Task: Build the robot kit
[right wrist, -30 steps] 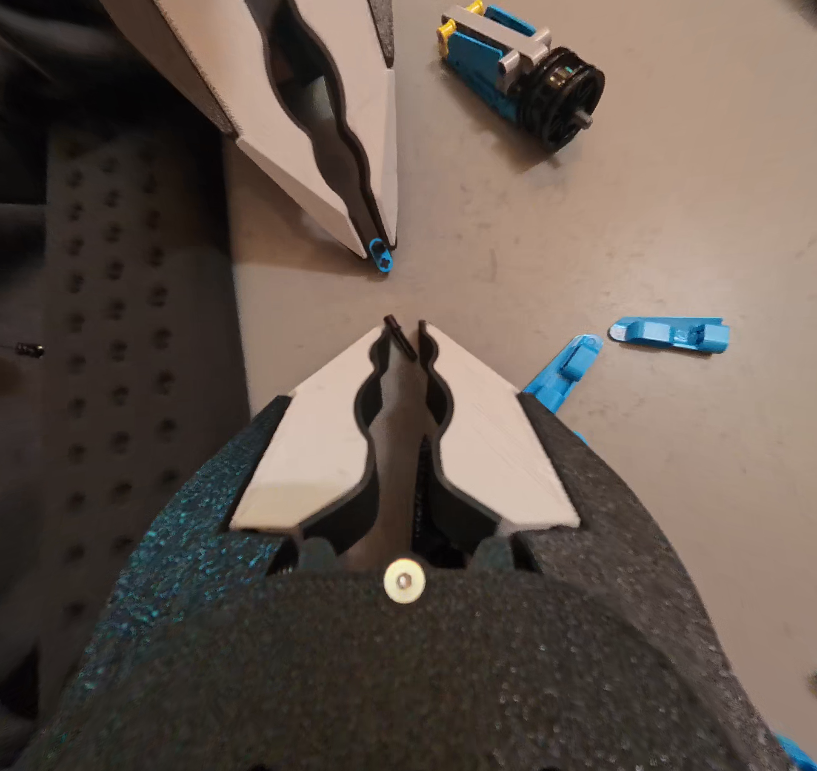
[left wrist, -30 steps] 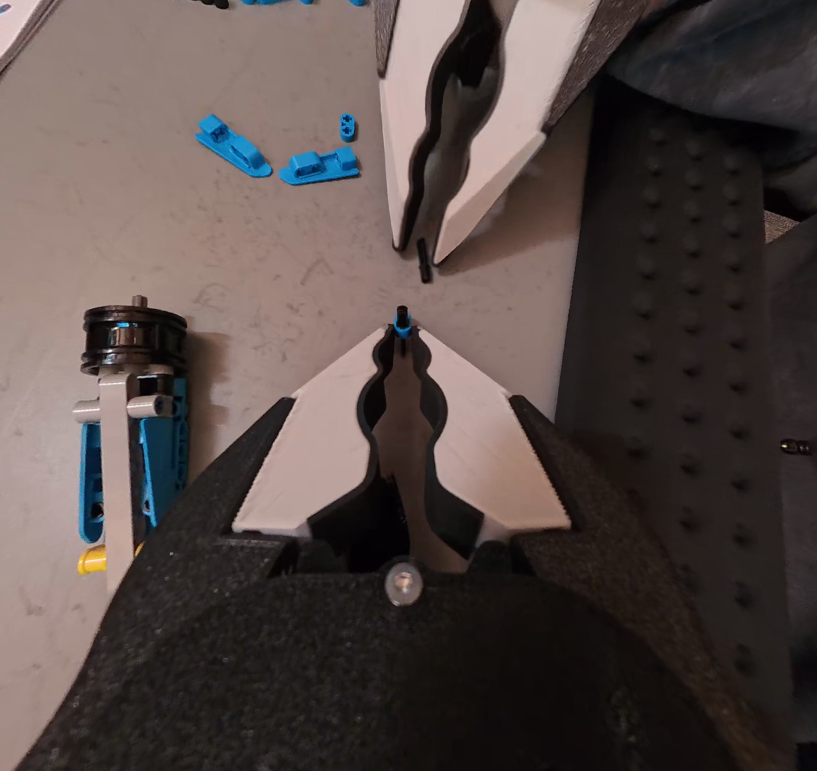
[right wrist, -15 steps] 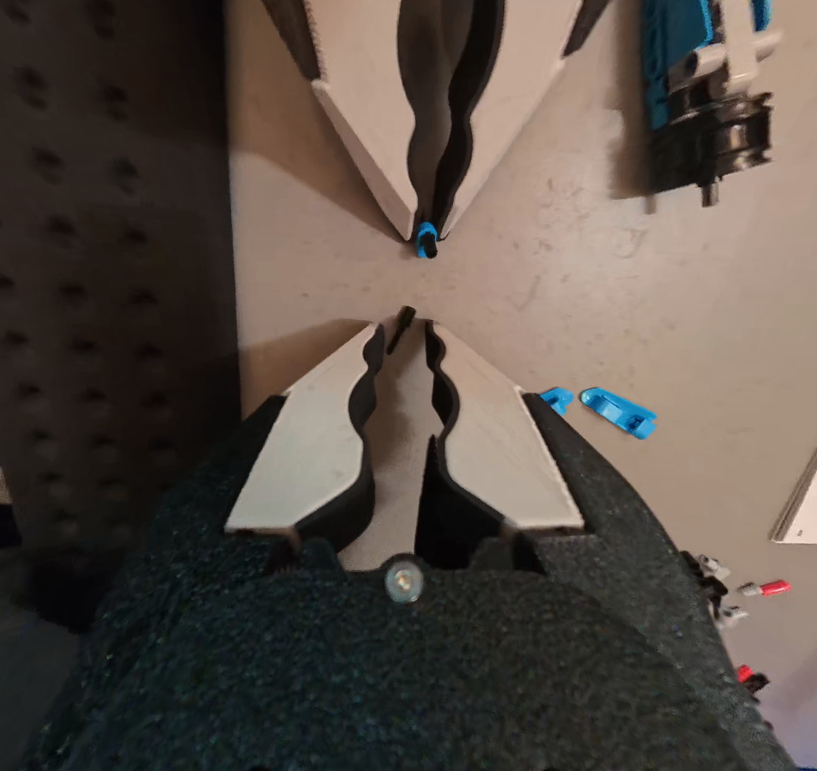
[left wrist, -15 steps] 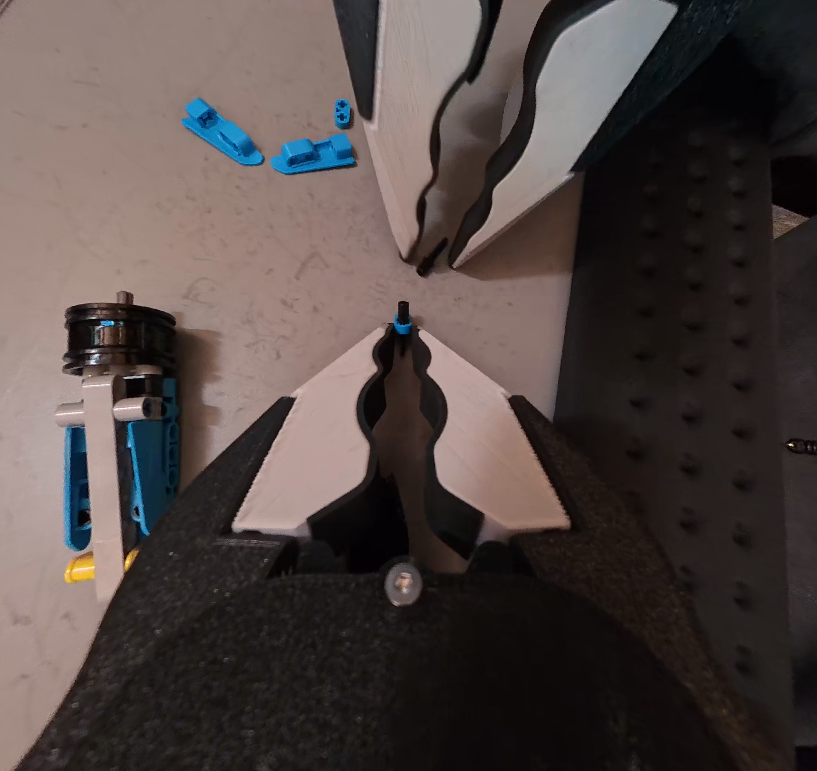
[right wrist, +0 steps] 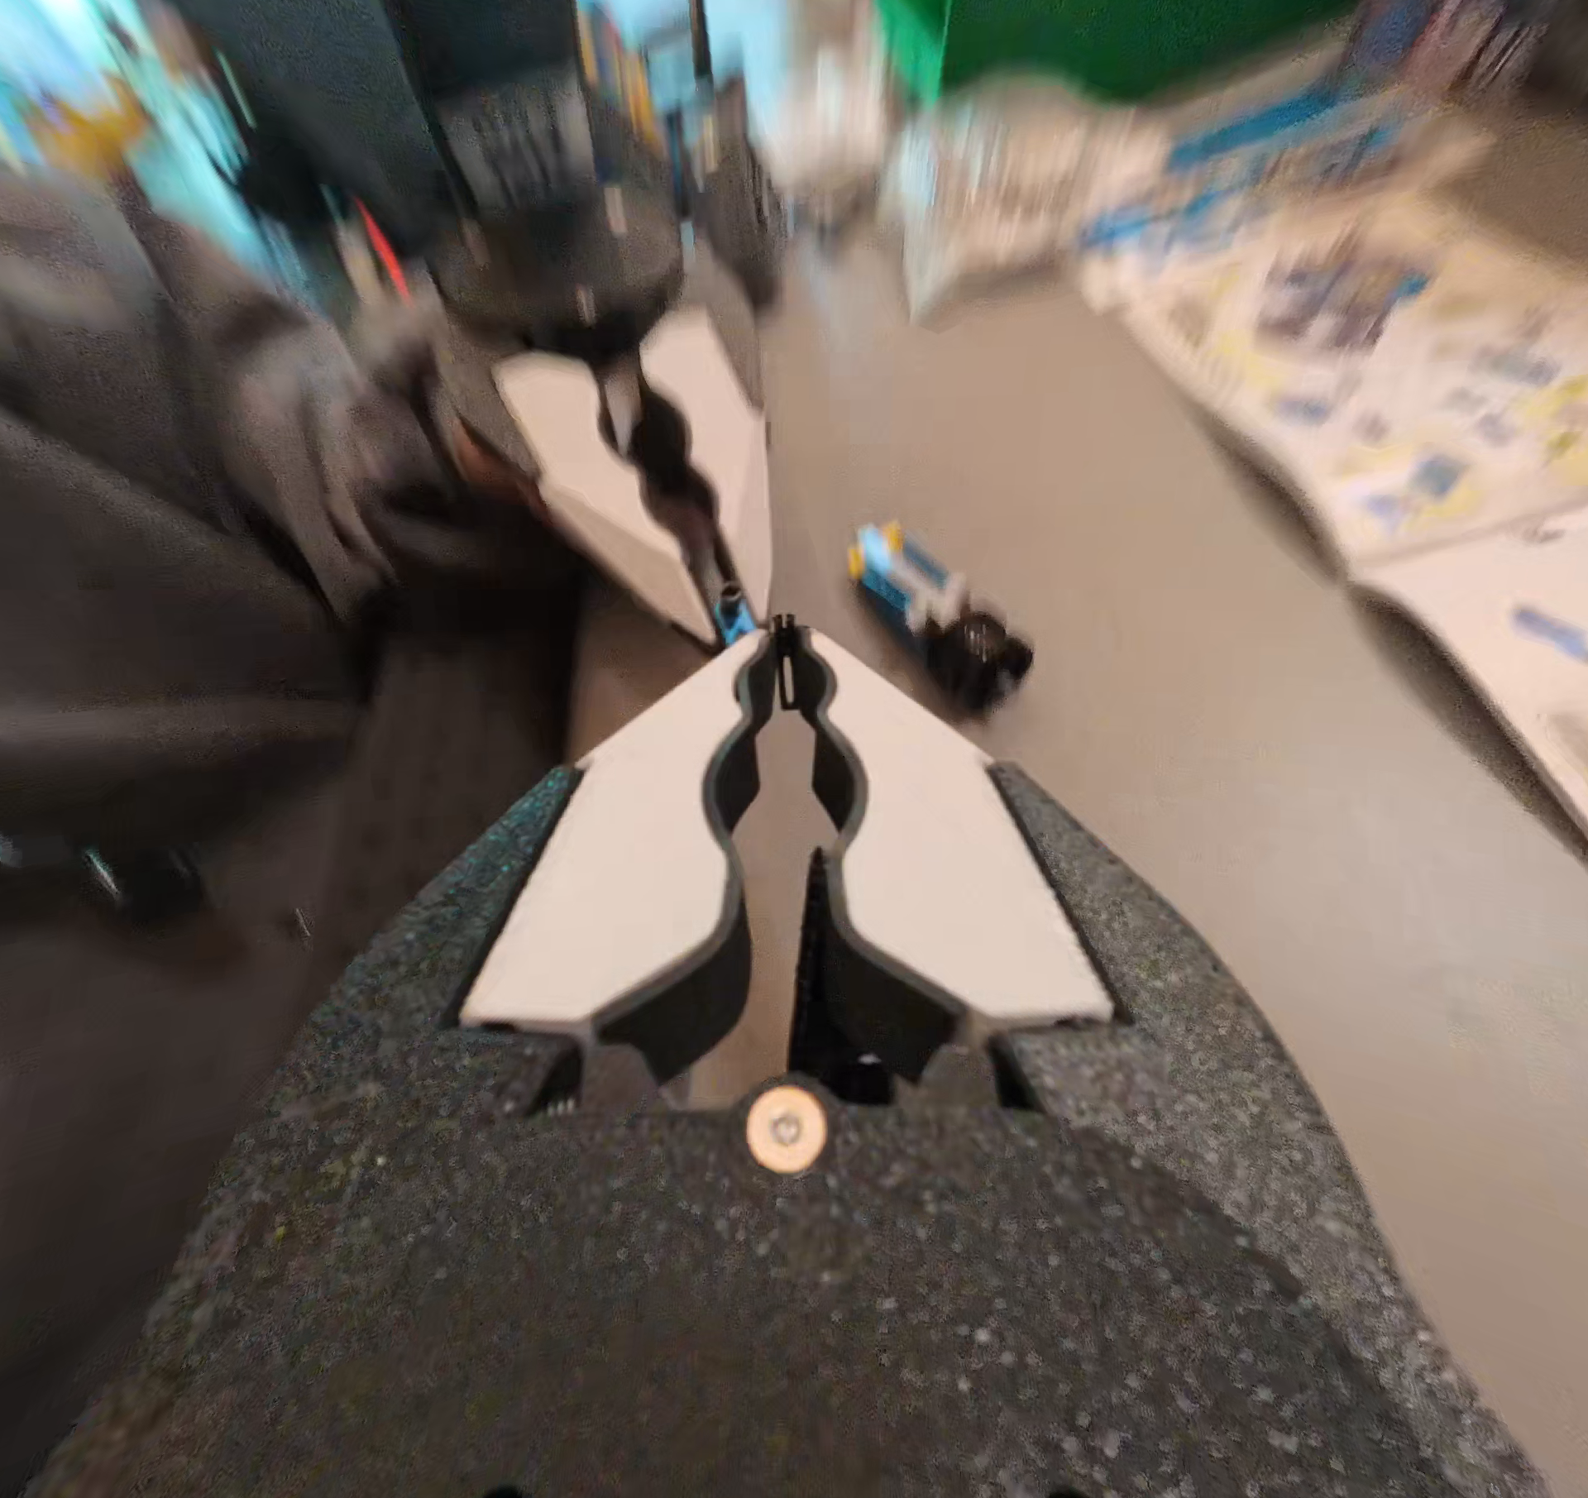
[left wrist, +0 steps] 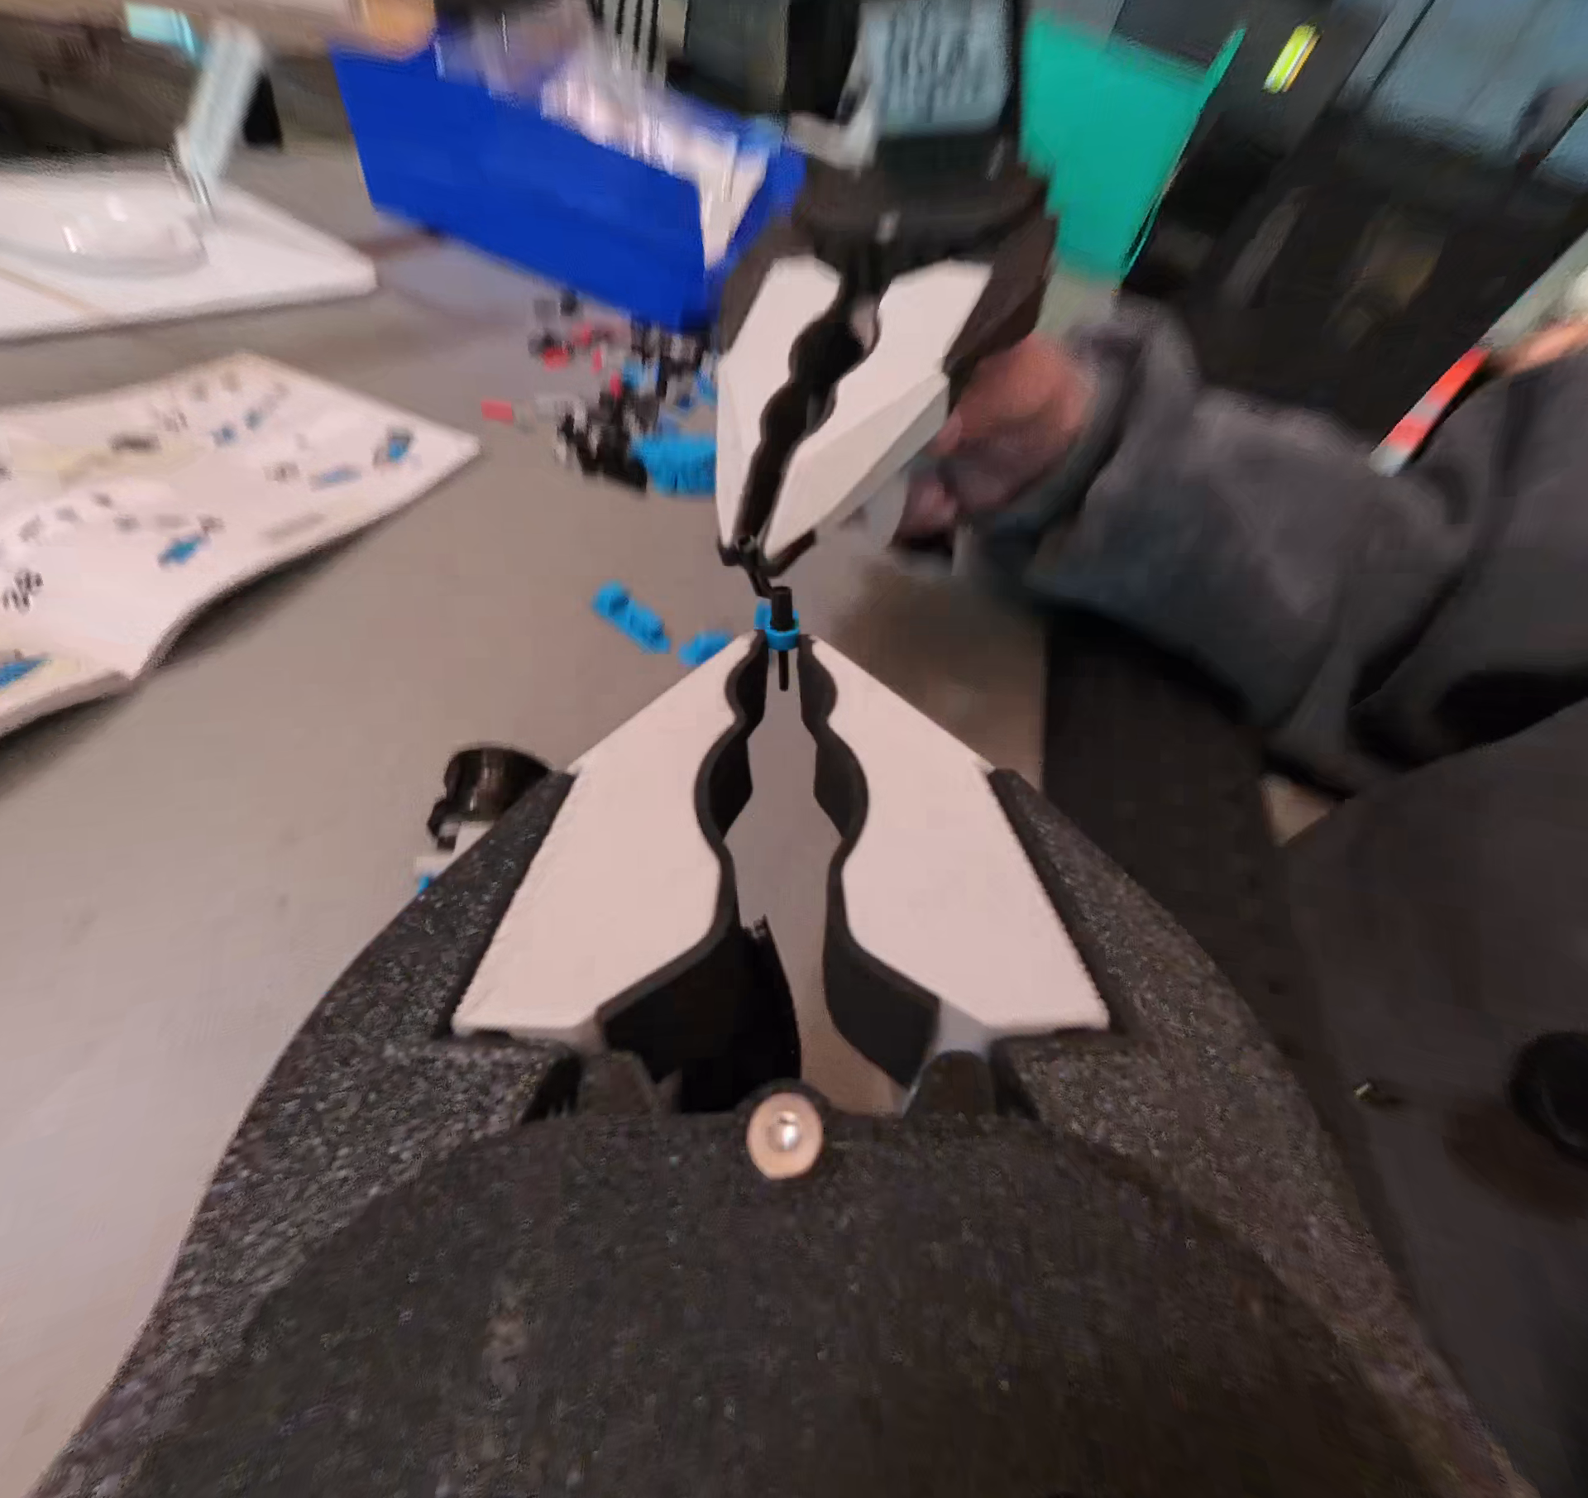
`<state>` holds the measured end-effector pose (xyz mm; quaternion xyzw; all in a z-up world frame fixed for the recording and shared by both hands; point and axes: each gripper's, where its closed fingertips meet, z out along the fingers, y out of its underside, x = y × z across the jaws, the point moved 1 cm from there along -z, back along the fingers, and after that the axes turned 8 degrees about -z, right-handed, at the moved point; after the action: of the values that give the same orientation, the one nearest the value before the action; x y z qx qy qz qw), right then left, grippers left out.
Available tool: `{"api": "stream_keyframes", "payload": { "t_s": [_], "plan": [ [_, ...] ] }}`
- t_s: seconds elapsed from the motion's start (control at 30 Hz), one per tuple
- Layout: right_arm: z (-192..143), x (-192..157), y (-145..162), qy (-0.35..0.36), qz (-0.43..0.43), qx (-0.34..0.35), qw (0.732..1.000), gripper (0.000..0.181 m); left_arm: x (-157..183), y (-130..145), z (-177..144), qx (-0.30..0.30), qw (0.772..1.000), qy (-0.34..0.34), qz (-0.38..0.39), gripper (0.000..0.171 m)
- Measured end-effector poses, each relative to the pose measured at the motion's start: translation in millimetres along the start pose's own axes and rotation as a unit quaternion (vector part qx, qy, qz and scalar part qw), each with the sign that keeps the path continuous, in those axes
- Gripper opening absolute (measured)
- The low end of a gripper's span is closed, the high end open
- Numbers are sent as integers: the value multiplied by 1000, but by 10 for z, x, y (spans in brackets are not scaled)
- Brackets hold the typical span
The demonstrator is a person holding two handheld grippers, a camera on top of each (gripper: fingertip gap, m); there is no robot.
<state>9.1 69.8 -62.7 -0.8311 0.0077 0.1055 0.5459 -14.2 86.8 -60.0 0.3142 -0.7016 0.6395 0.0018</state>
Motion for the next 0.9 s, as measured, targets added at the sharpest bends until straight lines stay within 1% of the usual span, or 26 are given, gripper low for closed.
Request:
{"api": "stream_keyframes", "payload": {
  "t_s": [0.03,0.07,0.1,0.13,0.27,0.37,0.43,0.5,0.53,0.67,0.77,0.83,0.9],
  "plan": [
    [-55,-5,-179,-6,28,73,997,4,37,-120,-60,38,999,19,-11,6],
    [-109,-75,-340,-31,45,135,989,4,73,-204,-111,65,997,39,-22,6],
    [-159,-151,-475,-54,54,187,979,4,112,-256,-145,82,994,60,-33,6],
    [-172,-173,-541,-59,63,214,973,4,139,-283,-161,90,992,77,-44,6],
    [-185,-241,-677,-82,82,268,956,3,239,-297,-159,93,987,116,-57,6],
    [-121,-277,-659,-92,77,257,959,3,324,-302,-163,93,979,159,-88,6],
    [-70,-287,-638,-96,83,251,960,3,311,-323,-157,99,976,164,-104,5],
    [-38,-281,-618,-89,85,244,962,3,274,-335,-156,105,980,145,-92,6],
    [-49,-262,-623,-81,88,247,962,3,234,-343,-160,110,983,123,-81,6],
    [-60,-73,-611,16,104,252,962,3,39,-348,-156,117,993,11,-16,6],
    [-9,12,-610,98,105,248,958,3,-99,-345,-150,117,990,-73,21,6],
    [11,61,-607,150,98,244,953,3,-156,-358,-163,123,986,-108,27,6],
    [51,94,-596,183,88,235,951,4,-188,-358,-169,125,983,-129,29,6]
  ]
}}
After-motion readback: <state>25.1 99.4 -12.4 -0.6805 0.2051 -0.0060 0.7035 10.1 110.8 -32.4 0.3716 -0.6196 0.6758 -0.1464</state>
